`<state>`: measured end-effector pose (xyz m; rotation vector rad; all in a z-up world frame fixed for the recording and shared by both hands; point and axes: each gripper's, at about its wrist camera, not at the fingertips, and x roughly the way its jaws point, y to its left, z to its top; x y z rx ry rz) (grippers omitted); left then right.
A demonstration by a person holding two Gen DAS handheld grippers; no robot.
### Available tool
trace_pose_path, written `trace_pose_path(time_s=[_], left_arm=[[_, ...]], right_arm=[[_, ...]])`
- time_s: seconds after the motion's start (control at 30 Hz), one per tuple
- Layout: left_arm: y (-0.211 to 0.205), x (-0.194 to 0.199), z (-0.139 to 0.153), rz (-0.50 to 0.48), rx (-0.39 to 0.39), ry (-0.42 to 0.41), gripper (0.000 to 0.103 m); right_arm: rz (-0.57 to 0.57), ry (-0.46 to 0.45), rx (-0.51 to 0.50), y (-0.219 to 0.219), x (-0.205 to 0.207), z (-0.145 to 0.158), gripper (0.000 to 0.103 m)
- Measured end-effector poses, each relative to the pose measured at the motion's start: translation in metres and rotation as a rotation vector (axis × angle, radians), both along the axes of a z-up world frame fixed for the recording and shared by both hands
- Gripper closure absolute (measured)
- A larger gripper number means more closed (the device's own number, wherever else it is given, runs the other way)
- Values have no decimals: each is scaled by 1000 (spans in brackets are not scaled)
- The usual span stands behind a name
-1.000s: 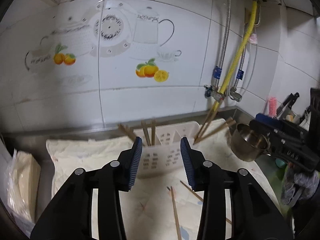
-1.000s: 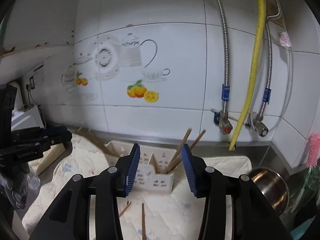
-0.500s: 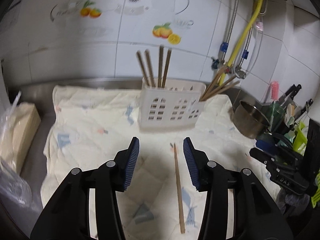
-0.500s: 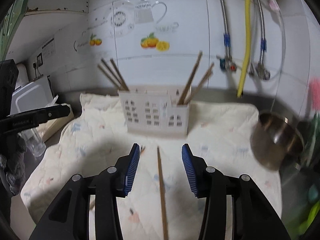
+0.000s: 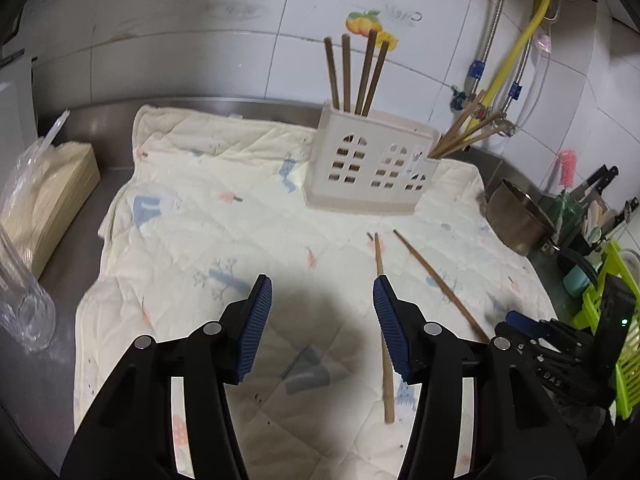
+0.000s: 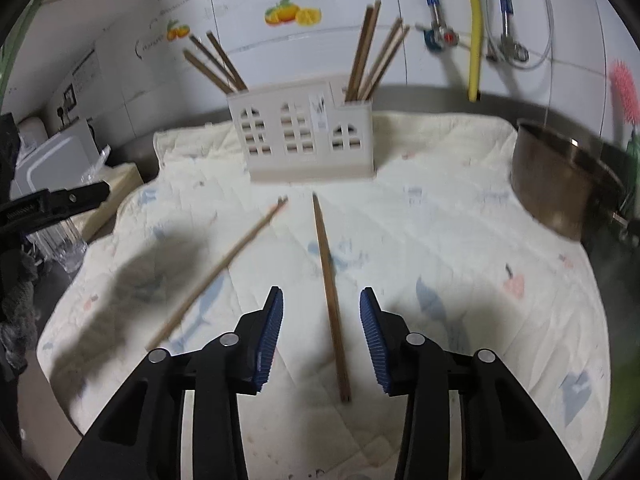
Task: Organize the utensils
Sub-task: 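Withdraw both open grippers over the last two chopsticks on the mat, then close the right gripper on a chopstick while the left gripper grasps the other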
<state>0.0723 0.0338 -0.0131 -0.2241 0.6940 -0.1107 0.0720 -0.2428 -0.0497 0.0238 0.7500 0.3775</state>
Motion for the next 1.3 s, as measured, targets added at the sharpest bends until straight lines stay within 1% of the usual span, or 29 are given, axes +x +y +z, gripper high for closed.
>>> trace_pose_path(time_s=[0.13, 0.2, 0.5, 0.57, 0.67, 0.87, 1.0, 1.07, 1.3], left_arm=[[3, -3, -7, 6, -9, 14, 50], [4, -5, -10, 9, -9, 22, 50], [7, -8, -20, 11, -14, 46, 50], [6, -8, -22, 10, -13, 50, 50], [4, -9, -24, 2, -16, 55, 50], [-6, -11, -28, -33, -7, 60, 50], [-16, -14, -32, -74, -4, 64, 50], [-22, -16, -36, -96, 7, 68, 50], [-48, -16, -52, -167, 18, 104, 52]], right_arm=[[3, 38, -13, 0, 1, -15, 72], [3, 52, -12, -1, 2, -20, 73], [-7, 91, -37, 1, 7, -32, 79], [-6, 101, -41, 0, 8, -33, 85], [-3, 108, -47, 1, 9, -35, 87], [-5, 115, -64, 2, 11, -37, 89], [-5, 102, -95, 6, 9, -38, 91], [-6, 96, -107, 8, 8, -38, 95], [1, 81, -100, 9, 4, -34, 96]])
